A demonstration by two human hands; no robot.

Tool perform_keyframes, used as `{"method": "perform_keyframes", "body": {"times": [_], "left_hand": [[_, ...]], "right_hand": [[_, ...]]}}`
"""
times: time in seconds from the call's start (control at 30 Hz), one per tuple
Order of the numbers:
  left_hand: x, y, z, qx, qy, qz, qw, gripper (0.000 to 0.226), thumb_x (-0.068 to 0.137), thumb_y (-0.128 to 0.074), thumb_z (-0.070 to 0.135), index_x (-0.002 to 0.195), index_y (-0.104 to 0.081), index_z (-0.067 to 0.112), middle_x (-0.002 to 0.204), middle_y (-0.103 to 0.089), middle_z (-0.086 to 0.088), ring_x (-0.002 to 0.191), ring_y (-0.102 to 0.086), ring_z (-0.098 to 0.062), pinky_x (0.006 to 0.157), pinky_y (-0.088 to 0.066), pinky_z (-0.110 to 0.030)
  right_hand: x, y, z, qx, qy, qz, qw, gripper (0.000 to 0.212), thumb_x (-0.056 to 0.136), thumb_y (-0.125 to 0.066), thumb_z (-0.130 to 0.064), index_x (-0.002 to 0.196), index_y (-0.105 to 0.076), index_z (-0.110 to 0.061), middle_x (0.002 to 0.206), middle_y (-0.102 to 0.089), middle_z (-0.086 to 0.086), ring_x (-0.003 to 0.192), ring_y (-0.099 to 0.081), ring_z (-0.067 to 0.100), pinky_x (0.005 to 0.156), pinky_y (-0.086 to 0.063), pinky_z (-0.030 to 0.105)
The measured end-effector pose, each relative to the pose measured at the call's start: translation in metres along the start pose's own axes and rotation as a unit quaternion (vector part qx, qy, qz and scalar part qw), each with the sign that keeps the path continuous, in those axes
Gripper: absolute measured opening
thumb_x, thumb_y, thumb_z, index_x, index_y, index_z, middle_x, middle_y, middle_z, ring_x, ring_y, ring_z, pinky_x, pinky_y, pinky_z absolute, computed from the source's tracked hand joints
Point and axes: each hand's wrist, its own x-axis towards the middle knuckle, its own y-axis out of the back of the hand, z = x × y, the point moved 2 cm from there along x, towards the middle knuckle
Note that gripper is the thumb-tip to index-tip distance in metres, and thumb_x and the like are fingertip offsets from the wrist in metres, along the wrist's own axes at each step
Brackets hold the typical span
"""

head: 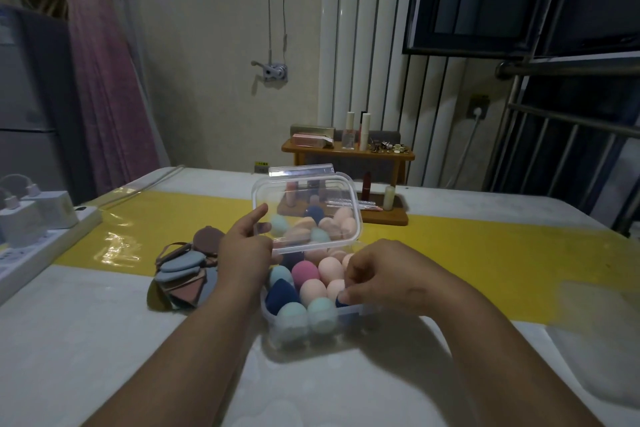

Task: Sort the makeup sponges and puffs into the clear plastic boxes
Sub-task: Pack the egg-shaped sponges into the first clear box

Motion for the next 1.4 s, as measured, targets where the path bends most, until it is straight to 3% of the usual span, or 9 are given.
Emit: {"method": "perform_keyframes", "body": {"times": [0.2, 0.37, 0.53, 0.67, 0.87, 1.03, 1.17, 1.3, 1.4], "left_hand": [[0.001, 0.0, -0.001, -0.001, 0.0, 0.001, 1.0, 0.07, 0.084, -0.038, -0.019, 0.133, -0.058, 0.026, 0.118, -0.056, -0.004, 0.102, -0.06, -0.024, 0.07, -0.057, -0.035], [0.002, 0.0, -0.001, 0.004, -0.002, 0.002, 1.0, 0.07, 0.084, -0.038, -0.019, 0.134, -0.057, 0.027, 0.118, -0.056, -0.003, 0.102, -0.059, -0.023, 0.069, -0.056, -0.033], [0.002, 0.0, -0.001, 0.005, -0.003, 0.003, 1.0, 0.071, 0.083, -0.038, -0.02, 0.134, -0.057, 0.026, 0.114, -0.056, -0.002, 0.104, -0.059, -0.025, 0.069, -0.056, -0.034], [0.002, 0.0, -0.002, 0.008, -0.005, 0.0, 1.0, 0.071, 0.083, -0.039, -0.02, 0.134, -0.057, 0.027, 0.116, -0.056, -0.002, 0.107, -0.058, -0.027, 0.075, -0.058, -0.039], [0.002, 0.0, -0.001, 0.007, -0.005, 0.0, 1.0, 0.07, 0.083, -0.039, -0.02, 0.133, -0.058, 0.026, 0.114, -0.057, -0.002, 0.102, -0.06, -0.025, 0.077, -0.059, -0.042], [0.003, -0.001, 0.0, 0.012, -0.009, 0.004, 1.0, 0.069, 0.084, -0.04, -0.019, 0.134, -0.058, 0.026, 0.114, -0.058, -0.001, 0.102, -0.061, -0.026, 0.074, -0.058, -0.039], [0.0, -0.001, 0.002, 0.001, -0.005, -0.001, 1.0, 0.068, 0.085, -0.04, -0.02, 0.133, -0.058, 0.025, 0.117, -0.056, -0.004, 0.1, -0.06, -0.024, 0.066, -0.055, -0.032], [-0.001, 0.0, 0.002, 0.004, -0.001, -0.005, 1.0, 0.069, 0.084, -0.04, -0.02, 0.133, -0.057, 0.026, 0.119, -0.056, -0.004, 0.105, -0.06, -0.027, 0.066, -0.055, -0.032], [-0.001, 0.0, 0.003, 0.001, 0.004, -0.002, 1.0, 0.069, 0.085, -0.04, -0.02, 0.134, -0.057, 0.026, 0.119, -0.055, -0.002, 0.106, -0.059, -0.027, 0.067, -0.055, -0.032]], "right_hand": [[-0.003, 0.002, -0.003, 0.011, -0.027, -0.009, 1.0, 0.021, 0.08, -0.072, -0.026, 0.06, -0.07, -0.03, 0.063, -0.063, -0.013, 0.071, -0.058, 0.008, 0.064, -0.05, 0.028], [0.004, -0.003, -0.01, -0.035, -0.058, -0.009, 0.998, 0.007, 0.08, -0.075, -0.029, 0.079, -0.077, -0.023, 0.08, -0.068, -0.003, 0.078, -0.06, 0.014, 0.058, -0.044, 0.023], [0.009, -0.004, -0.014, -0.069, -0.073, -0.026, 0.995, 0.006, 0.081, -0.076, -0.025, 0.079, -0.071, -0.023, 0.089, -0.07, 0.004, 0.077, -0.059, 0.016, 0.057, -0.042, 0.021], [0.017, -0.011, -0.02, -0.161, -0.106, -0.032, 0.981, 0.026, 0.081, -0.076, -0.029, 0.104, -0.071, -0.017, 0.088, -0.064, 0.004, 0.076, -0.057, 0.02, 0.063, -0.043, 0.026], [0.021, -0.015, -0.021, -0.207, -0.105, -0.025, 0.972, 0.03, 0.08, -0.074, -0.028, 0.108, -0.071, -0.018, 0.08, -0.058, 0.003, 0.068, -0.053, 0.018, 0.061, -0.042, 0.026], [0.012, -0.011, -0.014, -0.136, -0.074, -0.027, 0.988, 0.027, 0.083, -0.074, -0.03, 0.107, -0.075, -0.018, 0.09, -0.067, 0.003, 0.084, -0.06, 0.018, 0.059, -0.04, 0.025], [0.004, -0.005, -0.009, -0.07, -0.041, -0.024, 0.996, 0.016, 0.087, -0.071, -0.029, 0.097, -0.079, -0.02, 0.083, -0.064, -0.001, 0.077, -0.056, 0.014, 0.054, -0.035, 0.021], [0.002, -0.003, -0.004, -0.015, -0.021, -0.011, 1.0, 0.009, 0.085, -0.068, -0.027, 0.083, -0.076, -0.024, 0.084, -0.068, -0.004, 0.081, -0.06, 0.013, 0.061, -0.046, 0.024], [0.005, -0.001, 0.002, 0.051, -0.008, 0.038, 0.998, 0.019, 0.083, -0.066, -0.021, 0.066, -0.07, -0.029, 0.075, -0.068, -0.009, 0.078, -0.063, 0.011, 0.066, -0.054, 0.029]]}}
